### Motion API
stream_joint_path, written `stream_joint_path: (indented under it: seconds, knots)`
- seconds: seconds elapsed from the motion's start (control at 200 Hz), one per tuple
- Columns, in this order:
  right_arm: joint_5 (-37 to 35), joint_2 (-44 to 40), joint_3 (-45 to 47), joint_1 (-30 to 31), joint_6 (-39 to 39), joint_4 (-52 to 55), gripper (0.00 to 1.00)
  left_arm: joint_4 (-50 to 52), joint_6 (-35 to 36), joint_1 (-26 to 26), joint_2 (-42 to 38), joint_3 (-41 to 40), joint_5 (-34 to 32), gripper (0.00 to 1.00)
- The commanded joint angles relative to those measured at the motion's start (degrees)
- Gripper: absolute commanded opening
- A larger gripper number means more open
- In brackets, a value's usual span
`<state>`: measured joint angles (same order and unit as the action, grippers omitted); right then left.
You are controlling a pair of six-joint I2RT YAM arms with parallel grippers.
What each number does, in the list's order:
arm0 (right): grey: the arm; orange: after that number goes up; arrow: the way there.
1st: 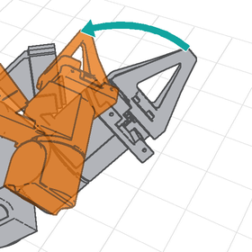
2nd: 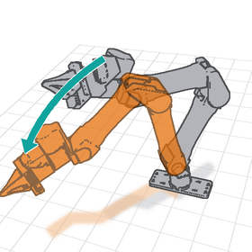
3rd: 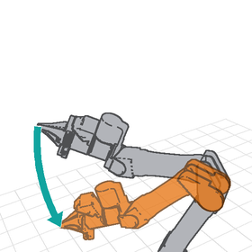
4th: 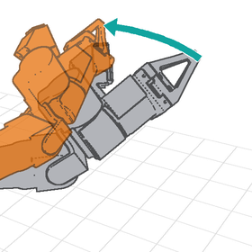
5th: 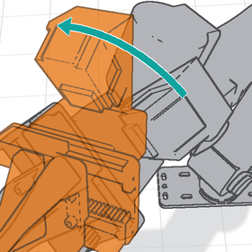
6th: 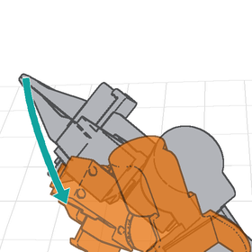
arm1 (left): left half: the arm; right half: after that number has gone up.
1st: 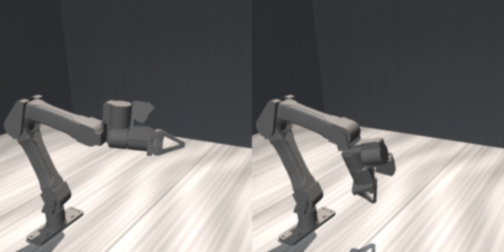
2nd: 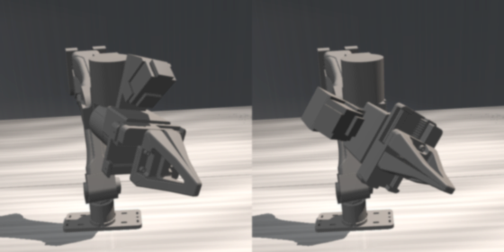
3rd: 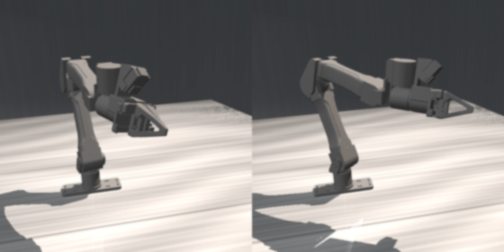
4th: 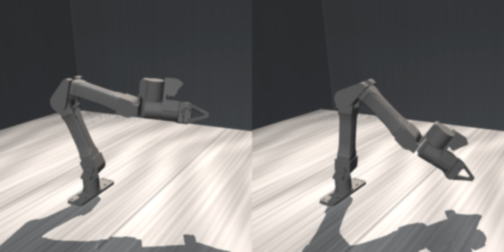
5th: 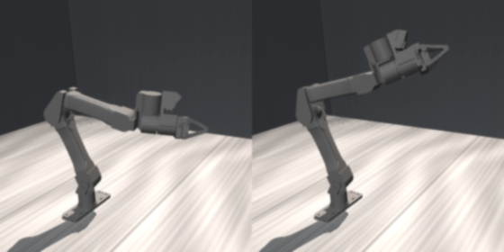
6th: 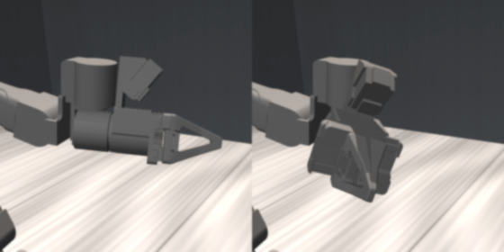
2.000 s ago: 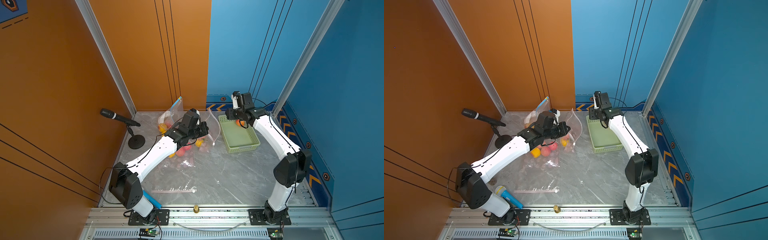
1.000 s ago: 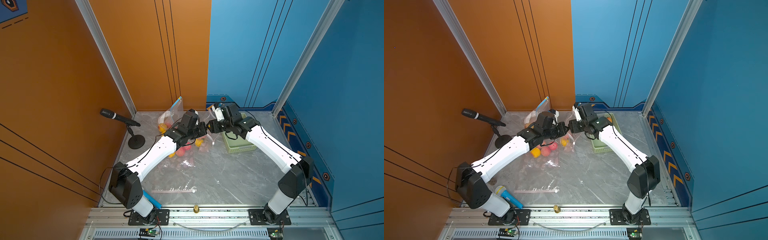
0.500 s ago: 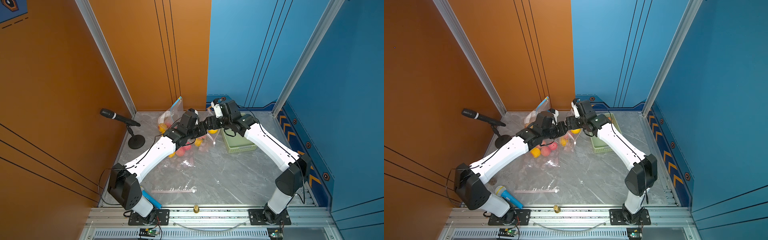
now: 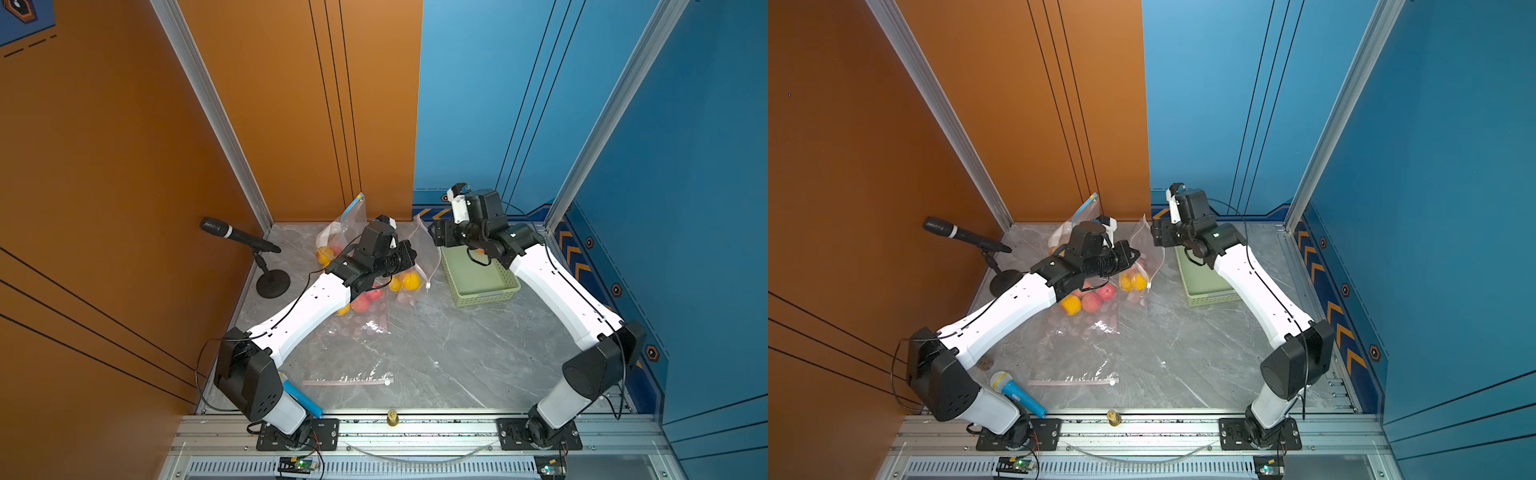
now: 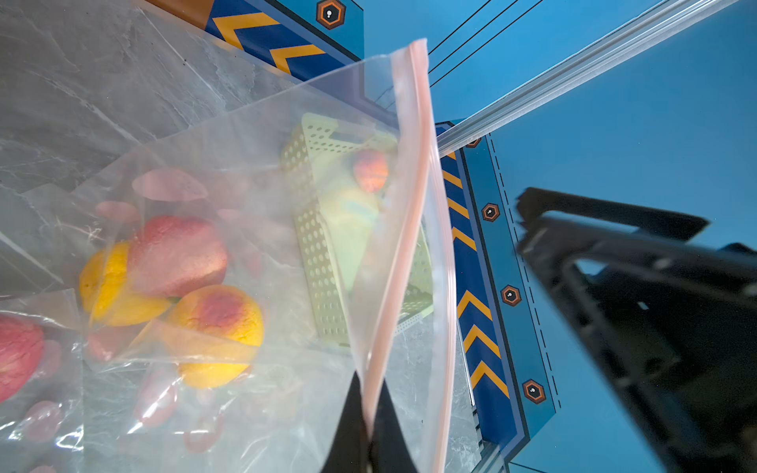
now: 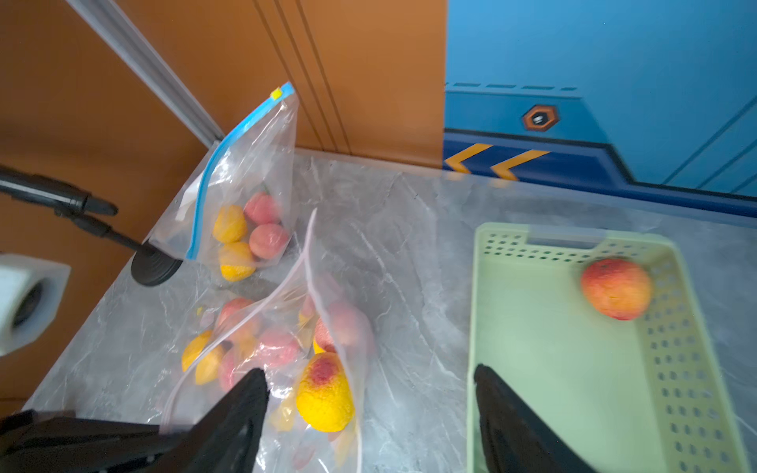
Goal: Place the peach in a zip-top bag and seal the zipper
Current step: Place the peach in the zipper food storage bag, then pick up the peach from the basket.
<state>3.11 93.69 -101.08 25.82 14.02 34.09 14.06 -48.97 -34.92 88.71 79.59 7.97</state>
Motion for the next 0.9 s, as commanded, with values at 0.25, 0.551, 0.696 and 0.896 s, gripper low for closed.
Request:
stream_joint_path:
  seconds: [0.25, 0.551, 0.696, 0.896]
  knots:
    - [-8.68, 0.69, 3.13, -11.8, 3.5, 0.1, 0.83, 0.41, 0.37, 0.08, -1.96, -0.44, 0.58, 0.0]
    - [-11.44, 15.22, -0.82, -15.23, 5.52, 0.6, 0.8, 0.38, 0.26, 0.02, -1.66, -0.66, 0.56, 0.0]
    - [-11.41, 22.02, -5.37, -16.73, 6.92, 1.15, 0.8, 0.69, 0.47, 0.05, -1.8, -0.84, 0.16, 0.0]
    - [-9.84, 30.07, -10.45, -18.17, 9.03, 1.96, 0.79, 0.47, 0.5, 0.11, -1.88, -1.39, -0.27, 0.0]
